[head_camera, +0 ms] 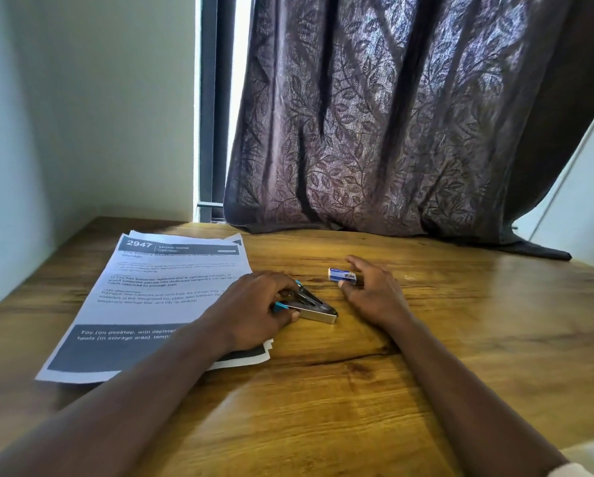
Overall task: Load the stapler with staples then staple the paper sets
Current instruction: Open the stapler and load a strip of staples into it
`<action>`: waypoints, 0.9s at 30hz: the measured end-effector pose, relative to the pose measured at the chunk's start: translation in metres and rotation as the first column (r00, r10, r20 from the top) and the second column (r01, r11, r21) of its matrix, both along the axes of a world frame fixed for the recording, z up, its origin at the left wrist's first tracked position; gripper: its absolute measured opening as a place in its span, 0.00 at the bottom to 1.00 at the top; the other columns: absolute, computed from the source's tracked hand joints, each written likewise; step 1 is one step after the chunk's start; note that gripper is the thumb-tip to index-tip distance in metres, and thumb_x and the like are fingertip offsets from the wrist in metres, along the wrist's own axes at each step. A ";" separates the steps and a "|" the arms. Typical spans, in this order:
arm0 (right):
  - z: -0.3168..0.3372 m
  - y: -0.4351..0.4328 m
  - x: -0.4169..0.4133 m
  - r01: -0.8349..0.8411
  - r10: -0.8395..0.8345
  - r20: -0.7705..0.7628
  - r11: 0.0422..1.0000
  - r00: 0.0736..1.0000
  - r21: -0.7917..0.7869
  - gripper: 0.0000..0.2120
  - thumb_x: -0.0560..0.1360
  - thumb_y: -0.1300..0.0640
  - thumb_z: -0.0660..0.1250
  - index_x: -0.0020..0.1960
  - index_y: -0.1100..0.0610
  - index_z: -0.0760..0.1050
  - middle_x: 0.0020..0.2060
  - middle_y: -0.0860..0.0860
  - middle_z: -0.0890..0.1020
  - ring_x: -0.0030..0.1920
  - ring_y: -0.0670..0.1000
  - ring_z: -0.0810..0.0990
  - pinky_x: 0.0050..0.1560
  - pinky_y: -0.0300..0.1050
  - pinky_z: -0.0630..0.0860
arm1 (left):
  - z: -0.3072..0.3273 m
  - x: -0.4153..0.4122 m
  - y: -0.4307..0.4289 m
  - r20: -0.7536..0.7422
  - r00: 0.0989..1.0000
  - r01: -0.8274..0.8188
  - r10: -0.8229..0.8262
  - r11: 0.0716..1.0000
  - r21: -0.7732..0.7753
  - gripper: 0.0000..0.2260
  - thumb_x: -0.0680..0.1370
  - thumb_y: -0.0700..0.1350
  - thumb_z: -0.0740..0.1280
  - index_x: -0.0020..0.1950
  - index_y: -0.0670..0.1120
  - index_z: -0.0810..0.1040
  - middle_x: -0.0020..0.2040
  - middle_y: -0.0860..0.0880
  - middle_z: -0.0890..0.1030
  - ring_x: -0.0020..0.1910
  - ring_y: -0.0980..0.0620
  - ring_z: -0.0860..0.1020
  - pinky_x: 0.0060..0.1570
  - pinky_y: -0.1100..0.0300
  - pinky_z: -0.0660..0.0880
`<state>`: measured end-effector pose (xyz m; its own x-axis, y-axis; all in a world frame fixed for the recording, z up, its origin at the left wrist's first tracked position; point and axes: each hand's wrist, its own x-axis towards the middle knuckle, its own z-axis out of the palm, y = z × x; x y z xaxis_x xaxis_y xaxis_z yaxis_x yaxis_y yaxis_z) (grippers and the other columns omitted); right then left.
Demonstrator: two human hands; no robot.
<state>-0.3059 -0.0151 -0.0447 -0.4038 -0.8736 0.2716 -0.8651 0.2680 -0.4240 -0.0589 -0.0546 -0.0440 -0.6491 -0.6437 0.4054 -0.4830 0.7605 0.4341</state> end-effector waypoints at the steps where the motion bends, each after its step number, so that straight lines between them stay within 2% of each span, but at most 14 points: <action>1: -0.001 0.000 0.001 -0.002 0.002 -0.016 1.000 1.000 0.013 0.29 0.78 0.46 0.67 0.77 0.43 0.64 0.70 0.50 0.75 0.71 0.53 0.69 0.71 0.55 0.67 | 0.000 0.000 0.000 -0.004 1.000 0.003 -0.003 1.000 -0.003 0.21 0.77 0.52 0.73 0.70 0.54 0.76 0.63 0.55 0.80 0.59 0.55 0.75 0.55 0.61 0.71; 6: 0.004 0.012 0.008 -0.092 0.094 0.010 0.989 0.996 -0.119 0.22 0.77 0.53 0.71 0.70 0.48 0.74 0.63 0.48 0.80 0.61 0.48 0.78 0.65 0.51 0.76 | -0.003 -0.002 -0.002 -0.012 1.000 0.022 -0.023 0.999 -0.028 0.22 0.77 0.52 0.73 0.71 0.54 0.75 0.63 0.54 0.80 0.59 0.55 0.75 0.56 0.60 0.72; 8: 0.006 0.019 0.011 -0.120 0.148 0.121 0.969 0.981 -0.215 0.20 0.77 0.57 0.72 0.67 0.46 0.77 0.62 0.47 0.81 0.56 0.43 0.79 0.62 0.48 0.78 | -0.003 -0.002 -0.003 -0.022 0.999 0.023 -0.024 0.999 -0.041 0.24 0.77 0.53 0.72 0.72 0.53 0.73 0.64 0.54 0.79 0.62 0.53 0.76 0.59 0.58 0.74; 10: 0.009 0.025 0.018 -0.125 0.216 0.259 0.936 0.941 -0.328 0.20 0.76 0.60 0.73 0.61 0.40 0.77 0.61 0.47 0.81 0.51 0.40 0.81 0.59 0.44 0.80 | 0.000 0.000 0.000 -0.051 0.998 0.025 -0.028 0.998 -0.054 0.25 0.78 0.56 0.71 0.74 0.54 0.72 0.66 0.54 0.77 0.63 0.53 0.76 0.61 0.56 0.75; 13: 0.012 0.032 0.032 -0.151 0.317 0.326 0.882 0.891 -0.447 0.22 0.74 0.63 0.74 0.59 0.40 0.78 0.60 0.48 0.81 0.52 0.46 0.83 0.57 0.47 0.82 | 0.006 0.003 0.005 -0.186 0.983 -0.002 -0.012 0.997 -0.077 0.25 0.78 0.56 0.70 0.74 0.55 0.71 0.68 0.56 0.76 0.63 0.56 0.76 0.61 0.56 0.76; 16: 0.016 0.037 0.046 -0.217 0.435 0.338 0.824 0.835 -0.524 0.21 0.74 0.68 0.74 0.60 0.47 0.79 0.58 0.52 0.82 0.52 0.49 0.84 0.55 0.48 0.83 | 0.012 0.004 0.008 -0.375 0.927 -0.046 0.025 0.998 -0.045 0.22 0.78 0.53 0.72 0.72 0.55 0.73 0.63 0.58 0.79 0.53 0.62 0.79 0.50 0.68 0.77; 19: 0.019 0.042 0.051 -0.276 0.520 0.320 0.772 0.792 -0.573 0.21 0.73 0.69 0.74 0.62 0.53 0.81 0.59 0.52 0.82 0.55 0.49 0.84 0.56 0.45 0.82 | 0.016 0.000 0.012 -0.469 0.883 -0.011 0.031 0.999 0.047 0.19 0.78 0.50 0.73 0.68 0.54 0.75 0.56 0.58 0.82 0.50 0.65 0.81 0.43 0.73 0.78; 22: 0.018 0.042 0.057 -0.305 0.596 0.352 0.729 0.722 -0.612 0.20 0.73 0.72 0.73 0.62 0.57 0.82 0.58 0.52 0.83 0.56 0.49 0.85 0.56 0.43 0.82 | 0.015 -0.002 0.017 -0.458 0.889 0.036 0.004 0.996 0.080 0.17 0.78 0.48 0.74 0.66 0.52 0.78 0.52 0.58 0.84 0.49 0.64 0.82 0.43 0.71 0.79; 27: 0.020 0.044 0.065 -0.370 0.668 0.453 0.723 0.590 -0.584 0.19 0.74 0.71 0.73 0.62 0.57 0.81 0.58 0.53 0.84 0.50 0.49 0.86 0.52 0.43 0.83 | 0.017 0.001 0.019 -0.490 0.869 -0.007 0.076 0.990 0.142 0.10 0.78 0.45 0.73 0.60 0.48 0.82 0.47 0.54 0.86 0.44 0.59 0.85 0.44 0.61 0.84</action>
<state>-0.2410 0.0291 -0.0245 -0.1103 -0.8533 0.5096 -0.3055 -0.4588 -0.8344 -0.0581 -0.0359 -0.0265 -0.3583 -0.7354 0.5751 -0.2097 0.6637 0.7180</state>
